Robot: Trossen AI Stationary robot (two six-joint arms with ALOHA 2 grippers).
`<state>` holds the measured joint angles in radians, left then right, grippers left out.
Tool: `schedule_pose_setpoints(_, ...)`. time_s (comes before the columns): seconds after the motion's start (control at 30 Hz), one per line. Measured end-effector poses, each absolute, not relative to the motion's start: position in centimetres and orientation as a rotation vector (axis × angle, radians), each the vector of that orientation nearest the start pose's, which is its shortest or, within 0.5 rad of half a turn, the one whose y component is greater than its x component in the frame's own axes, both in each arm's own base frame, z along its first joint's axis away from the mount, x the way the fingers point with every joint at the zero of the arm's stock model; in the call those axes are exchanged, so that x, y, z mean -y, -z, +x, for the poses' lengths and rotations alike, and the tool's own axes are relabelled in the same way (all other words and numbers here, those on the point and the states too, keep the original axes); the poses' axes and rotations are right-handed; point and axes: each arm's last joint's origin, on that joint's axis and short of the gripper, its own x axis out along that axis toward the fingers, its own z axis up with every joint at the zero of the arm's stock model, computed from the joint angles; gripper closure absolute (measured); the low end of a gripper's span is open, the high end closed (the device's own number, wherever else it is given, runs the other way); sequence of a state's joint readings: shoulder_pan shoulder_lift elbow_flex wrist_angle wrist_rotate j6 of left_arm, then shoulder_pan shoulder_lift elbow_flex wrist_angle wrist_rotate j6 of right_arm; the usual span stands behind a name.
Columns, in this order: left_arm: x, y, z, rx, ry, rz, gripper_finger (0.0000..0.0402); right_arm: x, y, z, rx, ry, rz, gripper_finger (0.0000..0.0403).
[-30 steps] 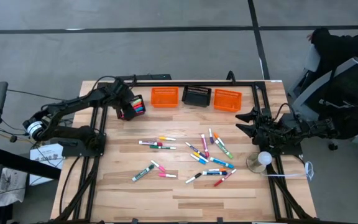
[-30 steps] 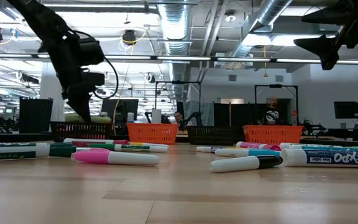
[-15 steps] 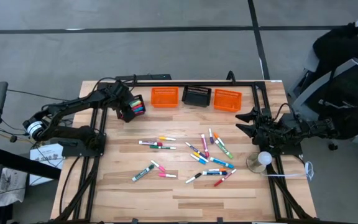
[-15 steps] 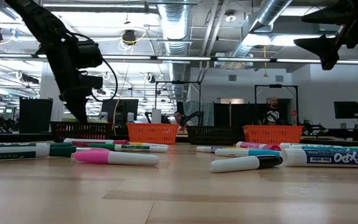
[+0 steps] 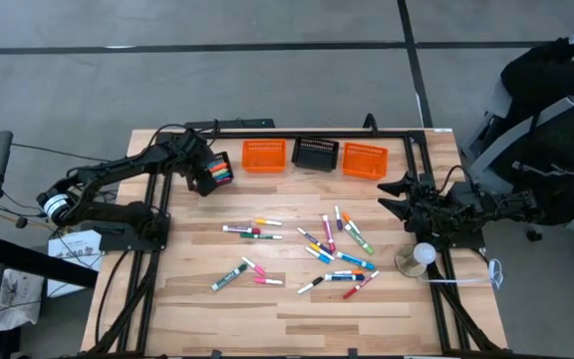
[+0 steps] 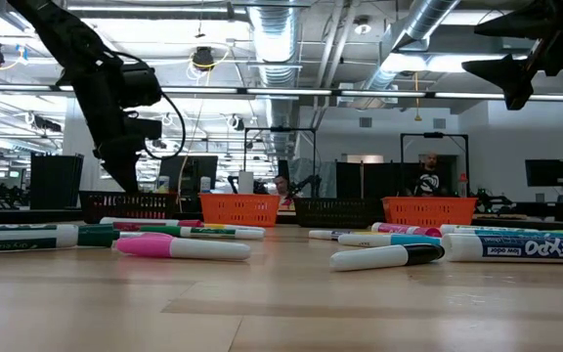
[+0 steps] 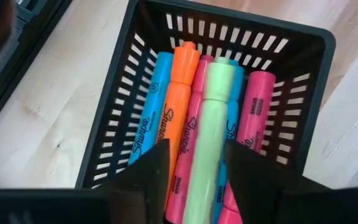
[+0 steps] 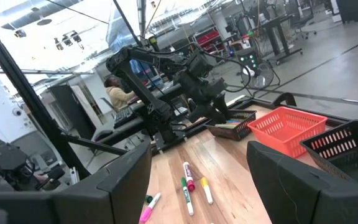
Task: Pick & Place Markers
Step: Put the large red marker pen into the left orange bin
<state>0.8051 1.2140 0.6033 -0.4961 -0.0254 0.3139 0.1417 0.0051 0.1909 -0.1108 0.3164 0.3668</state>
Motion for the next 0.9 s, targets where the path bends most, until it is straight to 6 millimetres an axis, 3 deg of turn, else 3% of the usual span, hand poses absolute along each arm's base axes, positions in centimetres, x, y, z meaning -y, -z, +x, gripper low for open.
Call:
schedule_pose_setpoints(0.23, -14.8, -17.8, 14.2, -1.119, -0.574, -0.153, 0.0205, -0.2, -21.6, 8.1, 0.104, 0.159, 0.383, 0.0148)
schedule_pose_setpoints(0.5, -13.6, -20.5, 13.7, -0.975, -0.599, -0.074, 0.0197, -0.2, -21.6, 8.1, 0.104, 0.159, 0.383, 0.0148)
schedule_pose_setpoints(0.9, -10.5, -27.3, 12.8, -0.421, -0.661, 0.06, 0.0197, -0.2, -21.6, 8.1, 0.104, 0.159, 0.383, 0.0148)
